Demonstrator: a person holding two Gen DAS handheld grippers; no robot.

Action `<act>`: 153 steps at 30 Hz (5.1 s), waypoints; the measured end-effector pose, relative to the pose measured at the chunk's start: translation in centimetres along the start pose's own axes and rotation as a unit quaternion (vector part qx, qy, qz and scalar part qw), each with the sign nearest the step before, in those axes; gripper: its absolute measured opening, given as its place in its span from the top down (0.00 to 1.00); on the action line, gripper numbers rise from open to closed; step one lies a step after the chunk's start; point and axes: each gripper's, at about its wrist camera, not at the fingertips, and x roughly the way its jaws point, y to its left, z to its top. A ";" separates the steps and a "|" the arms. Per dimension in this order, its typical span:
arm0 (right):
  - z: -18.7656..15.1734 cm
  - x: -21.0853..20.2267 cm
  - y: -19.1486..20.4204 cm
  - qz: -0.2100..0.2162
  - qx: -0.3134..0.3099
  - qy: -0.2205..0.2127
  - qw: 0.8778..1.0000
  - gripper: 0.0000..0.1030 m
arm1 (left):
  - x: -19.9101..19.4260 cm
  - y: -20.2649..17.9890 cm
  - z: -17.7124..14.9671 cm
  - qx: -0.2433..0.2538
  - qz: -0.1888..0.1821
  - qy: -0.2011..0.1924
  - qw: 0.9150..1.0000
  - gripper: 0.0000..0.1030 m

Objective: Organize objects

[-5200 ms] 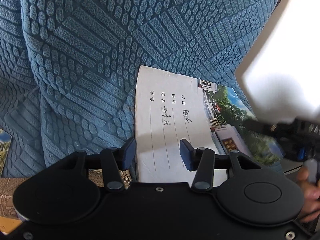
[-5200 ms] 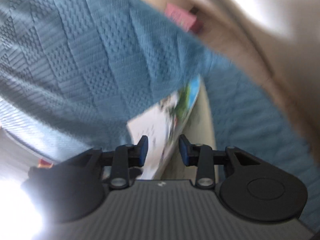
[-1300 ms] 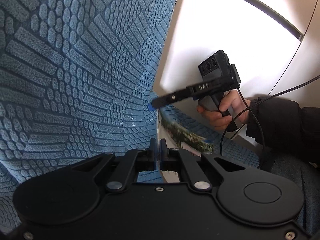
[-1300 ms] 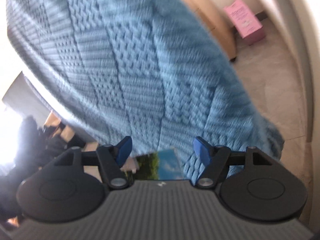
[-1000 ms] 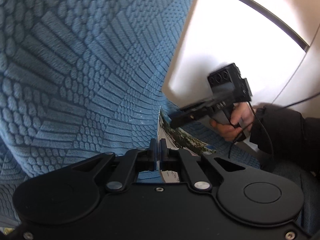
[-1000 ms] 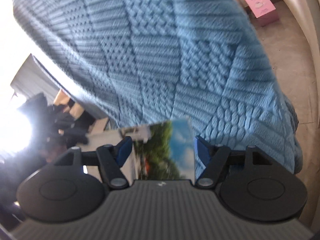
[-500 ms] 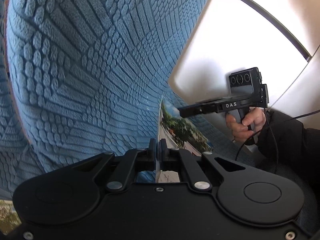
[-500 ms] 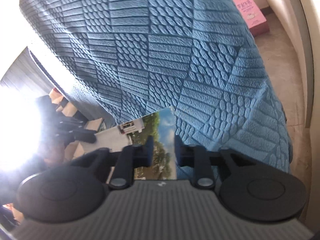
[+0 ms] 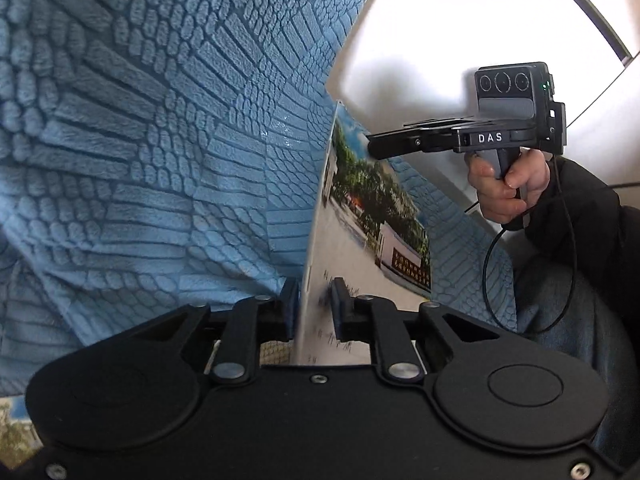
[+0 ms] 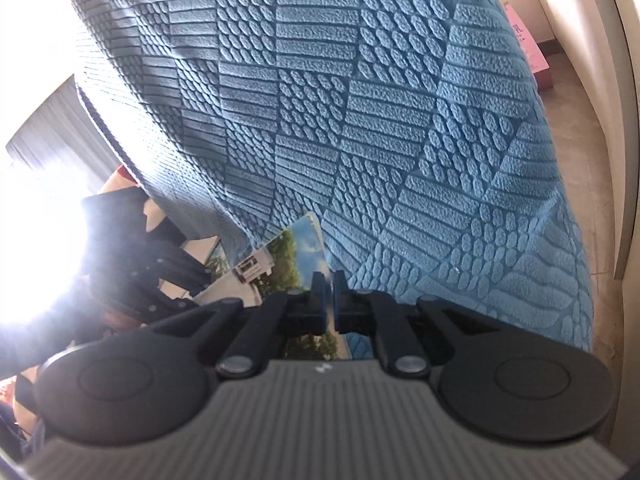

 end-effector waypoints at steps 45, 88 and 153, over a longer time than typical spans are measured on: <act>-7.4 -2.4 8.8 -0.005 0.230 -0.077 0.970 0.35 | -16.2 -12.6 0.6 -0.106 0.055 -0.207 0.971 0.98; -7.5 1.0 21.7 0.094 0.180 -0.057 0.978 0.95 | -24.7 -11.6 -18.4 -0.260 0.112 -0.282 0.917 0.98; -7.7 -1.5 35.0 -0.097 -0.091 -0.016 0.991 0.69 | -30.3 -19.3 -23.2 -0.286 0.308 -0.304 0.855 0.67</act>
